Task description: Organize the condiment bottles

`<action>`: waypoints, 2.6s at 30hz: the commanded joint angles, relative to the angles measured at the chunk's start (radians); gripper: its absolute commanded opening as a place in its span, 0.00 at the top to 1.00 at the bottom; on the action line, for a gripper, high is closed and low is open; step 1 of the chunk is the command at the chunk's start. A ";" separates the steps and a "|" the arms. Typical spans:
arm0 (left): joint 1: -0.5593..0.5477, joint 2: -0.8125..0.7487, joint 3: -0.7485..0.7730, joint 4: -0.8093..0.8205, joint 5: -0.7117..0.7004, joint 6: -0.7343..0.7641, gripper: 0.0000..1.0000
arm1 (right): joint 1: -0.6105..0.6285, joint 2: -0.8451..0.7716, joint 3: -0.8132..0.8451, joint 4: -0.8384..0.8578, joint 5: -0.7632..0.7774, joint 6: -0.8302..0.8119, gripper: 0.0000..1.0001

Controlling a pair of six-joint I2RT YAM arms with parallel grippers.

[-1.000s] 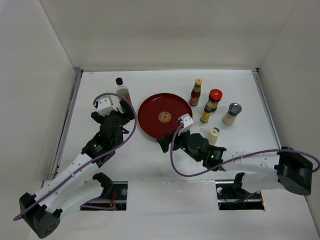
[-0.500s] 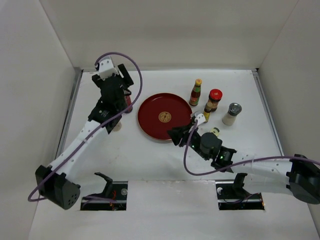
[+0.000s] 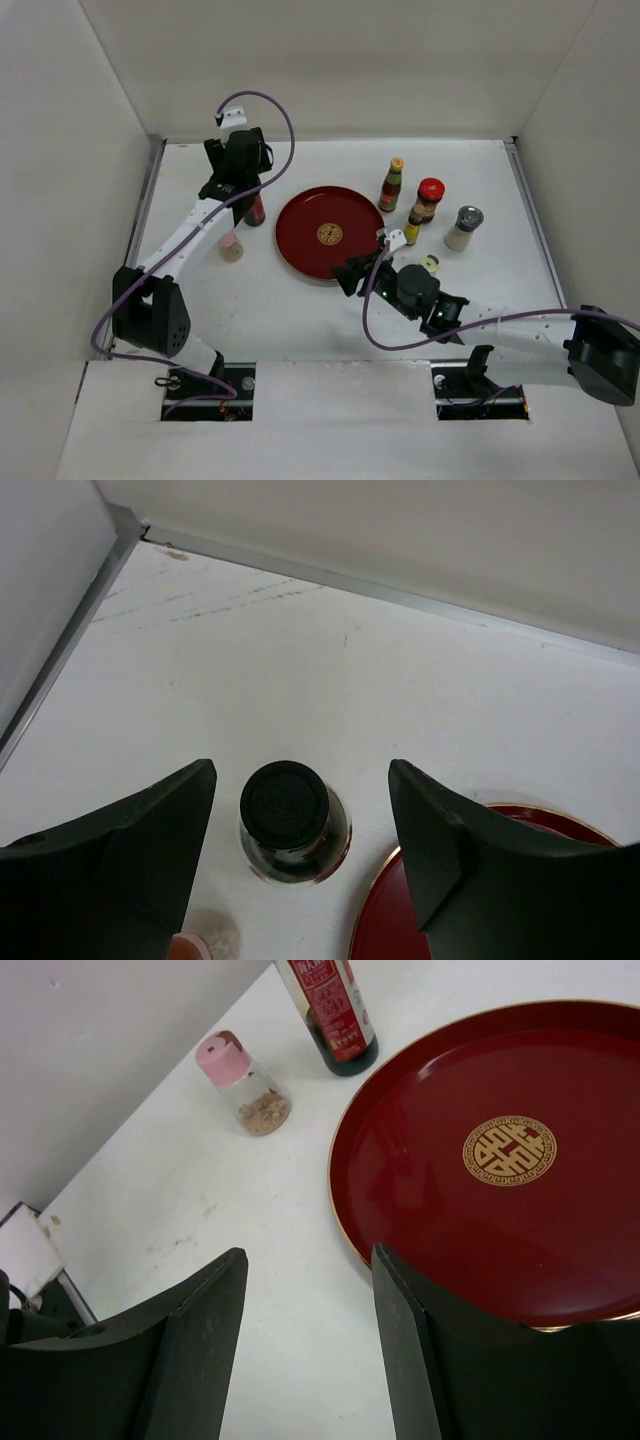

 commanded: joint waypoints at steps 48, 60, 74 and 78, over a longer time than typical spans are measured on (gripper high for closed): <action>-0.252 0.015 0.209 0.186 -0.019 0.015 0.85 | -0.166 -0.112 -0.075 0.073 0.005 0.101 0.37; -0.260 0.174 0.281 0.231 0.035 0.023 0.85 | -0.178 -0.108 -0.078 0.073 0.002 0.104 0.36; -0.280 0.122 0.085 0.347 0.015 0.026 0.27 | -0.178 -0.089 -0.073 0.073 -0.002 0.104 0.33; -0.285 0.055 0.051 0.349 -0.009 0.024 0.16 | -0.178 -0.089 -0.072 0.073 -0.002 0.104 0.31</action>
